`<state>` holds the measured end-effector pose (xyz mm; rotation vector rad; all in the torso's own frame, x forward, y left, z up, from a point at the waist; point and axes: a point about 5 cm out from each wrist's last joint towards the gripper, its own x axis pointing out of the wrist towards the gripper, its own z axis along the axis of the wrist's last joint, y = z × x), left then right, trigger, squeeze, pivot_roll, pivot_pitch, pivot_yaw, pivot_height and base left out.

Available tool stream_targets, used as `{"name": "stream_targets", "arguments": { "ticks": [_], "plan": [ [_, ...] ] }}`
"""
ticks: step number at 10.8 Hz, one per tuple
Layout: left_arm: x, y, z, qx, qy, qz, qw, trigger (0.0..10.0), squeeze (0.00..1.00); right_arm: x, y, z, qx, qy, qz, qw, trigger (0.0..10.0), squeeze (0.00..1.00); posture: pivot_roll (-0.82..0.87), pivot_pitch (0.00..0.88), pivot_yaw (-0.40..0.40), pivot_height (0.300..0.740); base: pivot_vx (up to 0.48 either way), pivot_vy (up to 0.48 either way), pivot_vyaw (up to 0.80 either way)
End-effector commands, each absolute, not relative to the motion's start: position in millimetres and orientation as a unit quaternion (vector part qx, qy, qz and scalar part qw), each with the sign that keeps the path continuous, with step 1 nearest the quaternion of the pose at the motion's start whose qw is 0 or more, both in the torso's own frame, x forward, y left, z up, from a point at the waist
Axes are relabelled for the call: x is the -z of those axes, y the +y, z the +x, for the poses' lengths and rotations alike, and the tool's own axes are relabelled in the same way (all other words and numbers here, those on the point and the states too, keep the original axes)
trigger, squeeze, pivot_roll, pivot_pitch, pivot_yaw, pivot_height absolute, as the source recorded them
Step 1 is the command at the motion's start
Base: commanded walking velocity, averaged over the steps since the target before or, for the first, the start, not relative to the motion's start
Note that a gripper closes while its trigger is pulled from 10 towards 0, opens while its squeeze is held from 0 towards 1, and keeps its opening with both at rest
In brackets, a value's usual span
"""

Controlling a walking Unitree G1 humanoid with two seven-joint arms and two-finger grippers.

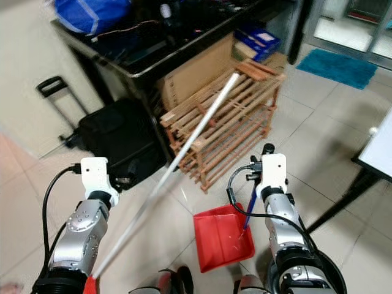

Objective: Sweep floor

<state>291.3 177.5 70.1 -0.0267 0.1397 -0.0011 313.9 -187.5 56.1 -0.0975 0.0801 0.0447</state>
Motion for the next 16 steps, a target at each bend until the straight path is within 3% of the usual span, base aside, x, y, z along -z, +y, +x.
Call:
{"name": "stream_targets", "arguments": {
  "ticks": [1, 12, 16],
  "plan": [
    [-67.2, 186.8, 287.9, -0.016, 0.075, -0.006, 0.997, 10.0, 0.00, -62.3, -182.2, 316.1, -0.032, 0.021, -0.051, 0.998, 10.0, 0.00, -0.14, 0.129, 0.134, 0.740, 0.337, 0.000, 0.00],
    [-65.1, 187.0, 286.9, -0.015, 0.081, -0.004, 0.997, 10.0, 0.00, -61.9, -182.1, 316.0, -0.035, 0.022, -0.048, 0.998, 10.0, 0.00, -0.14, 0.131, 0.136, 0.740, 0.344, 0.000, 0.00],
    [-65.0, 186.8, 287.5, -0.015, 0.081, -0.004, 0.997, 10.0, 0.00, -61.8, -179.8, 315.9, -0.051, 0.023, -0.051, 0.997, 10.0, 0.00, -0.14, 0.126, 0.135, 0.740, 0.000, 0.000, 0.00]
  ]
}}
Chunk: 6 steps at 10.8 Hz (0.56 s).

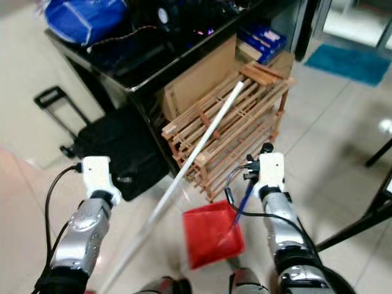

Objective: Sweep floor

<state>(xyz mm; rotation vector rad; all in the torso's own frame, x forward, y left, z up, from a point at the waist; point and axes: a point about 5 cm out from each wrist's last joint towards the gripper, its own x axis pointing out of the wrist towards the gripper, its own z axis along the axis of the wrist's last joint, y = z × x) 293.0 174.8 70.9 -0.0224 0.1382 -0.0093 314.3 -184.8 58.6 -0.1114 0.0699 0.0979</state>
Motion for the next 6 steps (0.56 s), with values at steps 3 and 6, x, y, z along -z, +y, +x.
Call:
{"name": "stream_targets", "arguments": {
  "ticks": [3, 6],
  "plan": [
    [-64, 193, 287, -0.022, 0.084, -0.002, 0.996, 10.0, 0.00, -44, -208, 286, -0.054, 0.049, -0.081, 0.994, 10.0, 0.00, -0.15, 0.132, 0.134, 0.740, 0.000, 0.000, 0.00],
    [-65, 195, 289, -0.023, 0.082, -0.001, 0.996, 10.0, 0.00, -45, -209, 264, -0.066, 0.043, -0.080, 0.994, 10.0, 0.00, -0.16, 0.141, 0.138, 0.740, 0.000, 0.000, 0.00]
  ]
}}
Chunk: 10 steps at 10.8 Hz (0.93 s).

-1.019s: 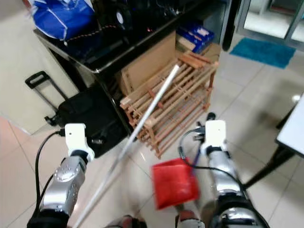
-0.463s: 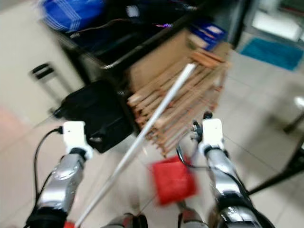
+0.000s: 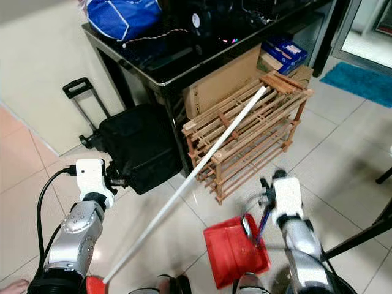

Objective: Sweep floor

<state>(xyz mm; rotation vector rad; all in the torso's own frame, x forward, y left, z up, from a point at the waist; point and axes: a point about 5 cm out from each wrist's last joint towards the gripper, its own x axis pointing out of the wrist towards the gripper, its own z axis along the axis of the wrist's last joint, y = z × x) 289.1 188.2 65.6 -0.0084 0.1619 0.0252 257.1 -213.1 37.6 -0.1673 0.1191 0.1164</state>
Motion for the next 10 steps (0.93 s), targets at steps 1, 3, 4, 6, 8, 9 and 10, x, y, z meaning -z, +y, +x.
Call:
{"name": "stream_targets", "arguments": {
  "ticks": [1, 3, 4, 6, 8, 9, 10],
  "plan": [
    [-66, 196, 289, -0.023, 0.082, 0.000, 0.996, 10.0, 0.00, -48, -206, 259, -0.071, 0.039, -0.077, 0.994, 10.0, 0.00, -0.16, 0.147, 0.137, 0.740, 0.000, 0.000, 0.00],
    [-66, 199, 287, -0.025, 0.081, 0.001, 0.996, 10.0, 0.00, -54, -201, 250, -0.085, 0.035, -0.072, 0.993, 10.0, 0.00, -0.16, 0.154, 0.134, 0.740, 0.122, 0.000, 0.00],
    [-65, 200, 286, -0.026, 0.082, 0.002, 0.996, 10.0, 0.00, -56, -201, 247, -0.085, 0.036, -0.071, 0.993, 10.0, 0.00, -0.16, 0.158, 0.134, 0.740, 0.281, 0.000, 0.00],
    [-64, 198, 285, -0.024, 0.084, 0.001, 0.996, 10.0, 0.00, -66, -204, 250, -0.073, 0.031, -0.068, 0.995, 10.0, 0.00, -0.17, 0.162, 0.136, 0.740, 0.283, 0.000, 0.00],
    [-63, 198, 285, -0.022, 0.085, 0.002, 0.996, 10.0, 0.00, -78, -205, 257, -0.064, 0.017, -0.064, 0.996, 10.0, 0.00, -0.17, 0.164, 0.139, 0.740, 0.285, 0.000, 0.00],
    [-63, 198, 286, -0.021, 0.086, 0.003, 0.996, 10.0, 0.00, -80, -205, 259, -0.061, 0.015, -0.064, 0.996, 10.0, 0.00, -0.17, 0.164, 0.137, 0.740, 0.285, 0.000, 0.00],
    [-63, 197, 286, -0.020, 0.086, 0.002, 0.996, 10.0, 0.00, -80, -205, 258, -0.061, 0.019, -0.064, 0.996, 10.0, 0.00, -0.17, 0.164, 0.135, 0.740, 0.292, 0.000, 0.00]
  ]
}}
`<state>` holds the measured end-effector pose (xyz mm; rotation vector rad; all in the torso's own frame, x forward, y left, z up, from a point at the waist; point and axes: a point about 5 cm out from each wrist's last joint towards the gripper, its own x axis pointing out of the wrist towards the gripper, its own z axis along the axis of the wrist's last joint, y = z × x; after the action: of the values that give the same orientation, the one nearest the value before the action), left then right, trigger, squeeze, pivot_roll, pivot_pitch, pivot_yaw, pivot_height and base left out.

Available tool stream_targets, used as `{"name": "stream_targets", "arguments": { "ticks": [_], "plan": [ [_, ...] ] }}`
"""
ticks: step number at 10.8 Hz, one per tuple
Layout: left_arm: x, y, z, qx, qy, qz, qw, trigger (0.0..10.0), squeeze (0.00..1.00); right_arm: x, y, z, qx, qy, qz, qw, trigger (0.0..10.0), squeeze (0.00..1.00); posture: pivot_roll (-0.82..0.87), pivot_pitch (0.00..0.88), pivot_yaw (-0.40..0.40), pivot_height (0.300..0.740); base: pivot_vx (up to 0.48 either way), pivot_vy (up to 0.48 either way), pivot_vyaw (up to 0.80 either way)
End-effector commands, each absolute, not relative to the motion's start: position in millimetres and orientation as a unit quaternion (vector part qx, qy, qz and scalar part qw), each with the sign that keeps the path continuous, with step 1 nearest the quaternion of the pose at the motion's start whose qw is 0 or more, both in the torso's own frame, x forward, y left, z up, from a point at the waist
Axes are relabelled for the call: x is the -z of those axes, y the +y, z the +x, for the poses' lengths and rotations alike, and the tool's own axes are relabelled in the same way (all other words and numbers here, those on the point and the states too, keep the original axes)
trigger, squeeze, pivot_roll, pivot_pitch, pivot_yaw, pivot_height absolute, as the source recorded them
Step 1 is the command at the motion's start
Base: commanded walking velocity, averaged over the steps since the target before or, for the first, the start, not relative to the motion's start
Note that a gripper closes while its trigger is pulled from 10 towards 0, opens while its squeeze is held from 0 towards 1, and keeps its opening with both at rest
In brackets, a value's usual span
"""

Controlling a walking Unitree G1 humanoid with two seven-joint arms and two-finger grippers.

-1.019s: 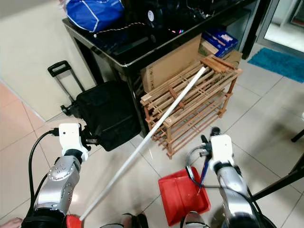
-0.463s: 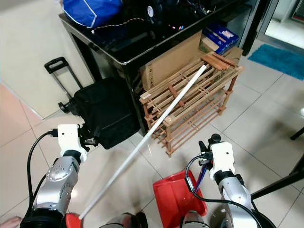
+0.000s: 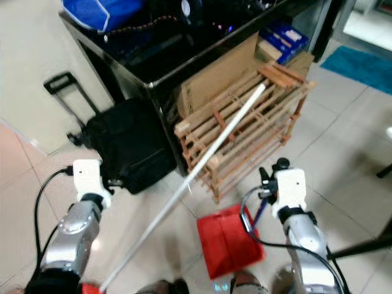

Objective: Sweep floor

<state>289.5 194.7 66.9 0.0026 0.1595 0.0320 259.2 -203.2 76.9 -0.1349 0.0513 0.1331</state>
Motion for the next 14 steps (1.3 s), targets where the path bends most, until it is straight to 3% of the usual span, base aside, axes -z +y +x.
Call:
{"name": "stream_targets", "arguments": {
  "ticks": [1, 7, 14],
  "plan": [
    [-63.0, 196.8, 285.9, -0.020, 0.086, 0.001, 0.996, 10.0, 0.00, -80.2, -204.3, 257.7, -0.061, 0.022, -0.063, 0.996, 10.0, 0.00, -0.17, 0.164, 0.135, 0.740, 0.289, 0.000, 0.00],
    [-57.8, 196.5, 282.3, -0.022, 0.099, 0.001, 0.995, 10.0, 0.00, -81.4, -199.2, 258.7, -0.060, 0.028, -0.051, 0.996, 10.0, 0.00, -0.17, 0.169, 0.135, 0.740, 0.041, 0.000, -0.07],
    [-55.8, 196.8, 283.0, -0.023, 0.104, 0.001, 0.994, 10.0, 0.00, -81.6, -198.0, 260.1, -0.061, 0.033, -0.049, 0.996, 10.0, 0.00, -0.17, 0.164, 0.132, 0.740, 0.000, 0.000, -0.80]
  ]
}}
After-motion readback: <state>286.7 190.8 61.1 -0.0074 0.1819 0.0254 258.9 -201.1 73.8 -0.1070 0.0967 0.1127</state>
